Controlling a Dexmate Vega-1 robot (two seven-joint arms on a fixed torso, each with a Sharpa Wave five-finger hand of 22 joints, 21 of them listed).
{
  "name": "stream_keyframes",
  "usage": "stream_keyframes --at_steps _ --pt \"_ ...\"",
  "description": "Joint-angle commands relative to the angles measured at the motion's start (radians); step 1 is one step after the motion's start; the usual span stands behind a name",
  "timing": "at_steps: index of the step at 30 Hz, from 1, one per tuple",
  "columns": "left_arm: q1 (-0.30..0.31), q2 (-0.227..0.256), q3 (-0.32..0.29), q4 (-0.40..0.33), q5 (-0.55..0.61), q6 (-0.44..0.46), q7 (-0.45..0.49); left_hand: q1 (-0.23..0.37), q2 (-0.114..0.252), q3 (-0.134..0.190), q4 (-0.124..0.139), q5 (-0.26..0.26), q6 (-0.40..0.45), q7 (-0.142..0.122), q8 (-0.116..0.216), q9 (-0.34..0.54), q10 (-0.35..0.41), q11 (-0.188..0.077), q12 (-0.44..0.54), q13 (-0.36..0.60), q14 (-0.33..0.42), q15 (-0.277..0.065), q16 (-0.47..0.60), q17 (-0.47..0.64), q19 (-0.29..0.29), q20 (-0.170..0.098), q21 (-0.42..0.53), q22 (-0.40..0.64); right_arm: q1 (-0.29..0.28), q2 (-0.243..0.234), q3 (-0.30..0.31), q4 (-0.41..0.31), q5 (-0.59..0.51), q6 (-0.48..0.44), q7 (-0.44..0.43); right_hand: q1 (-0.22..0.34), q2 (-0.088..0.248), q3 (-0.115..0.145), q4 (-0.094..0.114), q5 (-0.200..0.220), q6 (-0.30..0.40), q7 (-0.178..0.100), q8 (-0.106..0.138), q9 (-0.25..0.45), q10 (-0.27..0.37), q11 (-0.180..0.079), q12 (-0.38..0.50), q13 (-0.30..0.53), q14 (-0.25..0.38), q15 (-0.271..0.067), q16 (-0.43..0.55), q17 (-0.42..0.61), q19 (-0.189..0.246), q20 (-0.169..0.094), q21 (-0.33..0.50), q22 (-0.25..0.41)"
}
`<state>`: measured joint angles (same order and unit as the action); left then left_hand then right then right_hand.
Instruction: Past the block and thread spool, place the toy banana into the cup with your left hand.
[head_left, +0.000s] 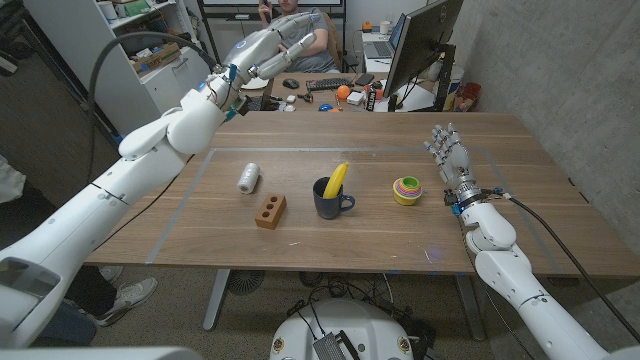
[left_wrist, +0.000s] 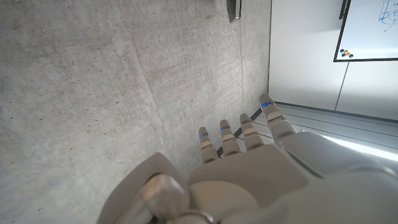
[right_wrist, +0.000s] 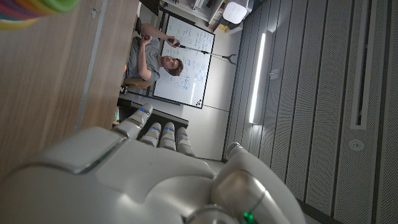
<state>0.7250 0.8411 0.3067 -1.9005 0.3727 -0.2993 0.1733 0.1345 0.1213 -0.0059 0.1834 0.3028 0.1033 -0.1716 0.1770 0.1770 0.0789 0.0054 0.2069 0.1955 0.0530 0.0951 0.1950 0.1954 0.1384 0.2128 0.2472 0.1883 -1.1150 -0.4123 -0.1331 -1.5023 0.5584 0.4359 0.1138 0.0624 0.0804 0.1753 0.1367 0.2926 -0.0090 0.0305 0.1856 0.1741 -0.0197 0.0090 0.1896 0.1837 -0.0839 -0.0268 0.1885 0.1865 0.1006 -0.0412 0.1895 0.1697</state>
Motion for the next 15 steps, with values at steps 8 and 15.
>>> stream_keyframes --at_steps 8,15 --pt "-0.020 -0.013 0.005 0.020 -0.045 -0.015 -0.061 -0.020 0.038 -0.005 -0.004 -0.009 -0.010 0.007 0.001 0.001 -0.007 0.002 -0.004 0.002 -0.001 0.008 -0.003 0.000 -0.013 0.003 -0.010 0.001 0.013 0.006 -0.003 0.012 0.000 -0.007 0.002 0.001 -0.008 -0.003 -0.001 0.007 0.000 0.005 0.002 0.004 0.002 0.004 0.002 0.002 -0.002 0.006 0.002 0.000 -0.004 -0.008 0.004 0.003" --pt "-0.021 -0.018 0.006 0.029 -0.049 -0.016 -0.061 -0.025 0.036 -0.006 -0.005 -0.010 -0.014 0.006 0.001 0.001 -0.008 0.003 -0.004 0.002 -0.002 0.007 -0.003 -0.001 -0.017 0.003 -0.013 0.001 0.013 0.005 0.000 0.019 0.001 -0.006 0.007 0.001 -0.008 -0.004 -0.001 0.008 -0.001 0.006 0.002 0.005 0.001 0.004 0.002 0.002 -0.001 0.006 0.002 -0.001 -0.004 -0.008 0.004 0.003"
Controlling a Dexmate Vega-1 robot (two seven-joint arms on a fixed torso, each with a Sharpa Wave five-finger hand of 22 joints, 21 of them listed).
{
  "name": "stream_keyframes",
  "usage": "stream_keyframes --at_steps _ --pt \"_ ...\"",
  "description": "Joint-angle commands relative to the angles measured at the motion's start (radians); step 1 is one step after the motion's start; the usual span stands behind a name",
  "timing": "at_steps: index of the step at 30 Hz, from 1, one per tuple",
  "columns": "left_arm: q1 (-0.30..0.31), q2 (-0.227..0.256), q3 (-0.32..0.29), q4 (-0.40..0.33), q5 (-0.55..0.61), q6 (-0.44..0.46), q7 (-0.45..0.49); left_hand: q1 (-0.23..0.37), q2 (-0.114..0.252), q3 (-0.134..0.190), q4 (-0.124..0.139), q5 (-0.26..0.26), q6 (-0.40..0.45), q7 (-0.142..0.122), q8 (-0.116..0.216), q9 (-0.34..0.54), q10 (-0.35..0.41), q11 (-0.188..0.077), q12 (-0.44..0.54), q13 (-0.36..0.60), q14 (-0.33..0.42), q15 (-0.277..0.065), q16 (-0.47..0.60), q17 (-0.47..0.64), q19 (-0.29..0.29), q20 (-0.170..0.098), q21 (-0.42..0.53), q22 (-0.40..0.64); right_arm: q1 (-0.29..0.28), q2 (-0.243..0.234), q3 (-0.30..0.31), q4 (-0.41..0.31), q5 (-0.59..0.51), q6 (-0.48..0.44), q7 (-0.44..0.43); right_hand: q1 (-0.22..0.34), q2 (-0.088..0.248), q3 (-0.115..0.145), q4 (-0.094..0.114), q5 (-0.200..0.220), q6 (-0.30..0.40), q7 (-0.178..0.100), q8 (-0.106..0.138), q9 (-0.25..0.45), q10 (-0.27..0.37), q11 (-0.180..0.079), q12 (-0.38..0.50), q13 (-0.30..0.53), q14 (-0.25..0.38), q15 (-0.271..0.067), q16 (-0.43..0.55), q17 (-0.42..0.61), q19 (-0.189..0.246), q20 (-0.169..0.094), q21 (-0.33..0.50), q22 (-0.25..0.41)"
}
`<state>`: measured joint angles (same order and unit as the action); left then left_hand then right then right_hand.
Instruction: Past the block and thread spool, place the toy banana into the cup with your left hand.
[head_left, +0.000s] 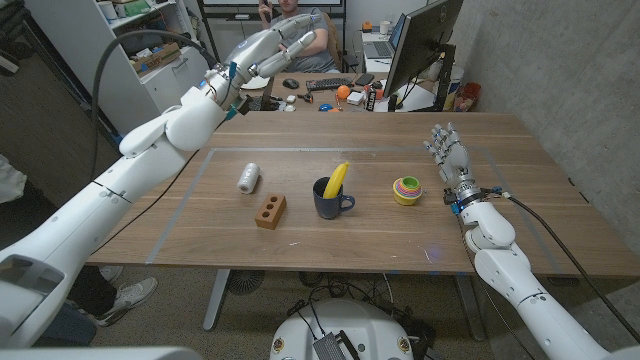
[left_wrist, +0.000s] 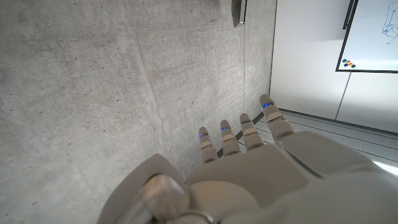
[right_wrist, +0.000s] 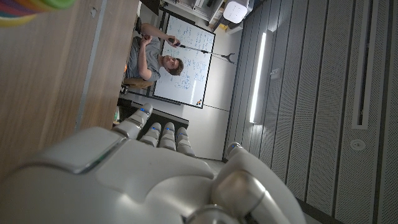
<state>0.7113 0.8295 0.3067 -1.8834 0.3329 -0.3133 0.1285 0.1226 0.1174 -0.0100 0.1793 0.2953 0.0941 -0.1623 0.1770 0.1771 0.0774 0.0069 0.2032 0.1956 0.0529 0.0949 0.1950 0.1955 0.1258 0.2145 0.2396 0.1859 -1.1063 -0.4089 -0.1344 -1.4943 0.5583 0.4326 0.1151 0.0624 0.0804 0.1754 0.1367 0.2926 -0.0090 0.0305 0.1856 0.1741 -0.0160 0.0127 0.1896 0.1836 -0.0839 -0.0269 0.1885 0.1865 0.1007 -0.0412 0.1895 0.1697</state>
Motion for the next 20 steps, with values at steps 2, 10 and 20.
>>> stream_keyframes --at_steps 2,10,20 --pt "-0.006 -0.008 0.007 0.014 -0.004 -0.001 -0.011 -0.014 0.039 -0.002 -0.001 -0.002 -0.005 -0.004 0.001 0.001 -0.007 0.002 0.000 0.002 -0.002 0.007 -0.003 -0.001 -0.005 0.001 -0.006 0.004 0.003 0.004 0.001 0.009 0.004 -0.010 0.001 0.001 -0.008 -0.005 -0.002 0.008 -0.001 0.006 0.002 0.005 -0.002 0.001 0.002 0.002 -0.002 0.007 0.001 -0.001 -0.004 -0.007 0.004 0.003" --pt "-0.008 -0.007 0.009 0.013 -0.012 -0.010 -0.020 -0.020 0.037 -0.003 -0.003 -0.003 -0.007 -0.004 0.002 0.001 -0.009 0.001 0.001 0.002 -0.002 0.007 -0.003 -0.001 -0.009 0.001 -0.009 0.004 0.006 0.010 0.003 0.017 0.005 0.002 0.009 0.001 -0.009 -0.007 -0.002 0.008 -0.001 0.007 0.002 0.005 -0.002 0.002 0.002 0.002 -0.002 0.007 0.001 -0.001 -0.004 -0.007 0.004 0.003" --pt "-0.004 -0.005 0.009 0.016 -0.033 -0.002 -0.039 -0.026 0.036 -0.004 -0.004 -0.004 -0.010 -0.004 0.003 0.000 -0.012 0.002 0.001 0.002 -0.004 0.008 -0.003 -0.002 -0.011 0.001 -0.011 0.004 0.005 0.008 0.001 0.021 -0.004 0.006 0.011 0.001 -0.010 -0.009 -0.002 0.009 -0.001 0.007 0.002 0.005 -0.002 0.001 0.002 0.002 -0.003 0.005 0.001 -0.001 -0.005 -0.007 0.004 0.003"
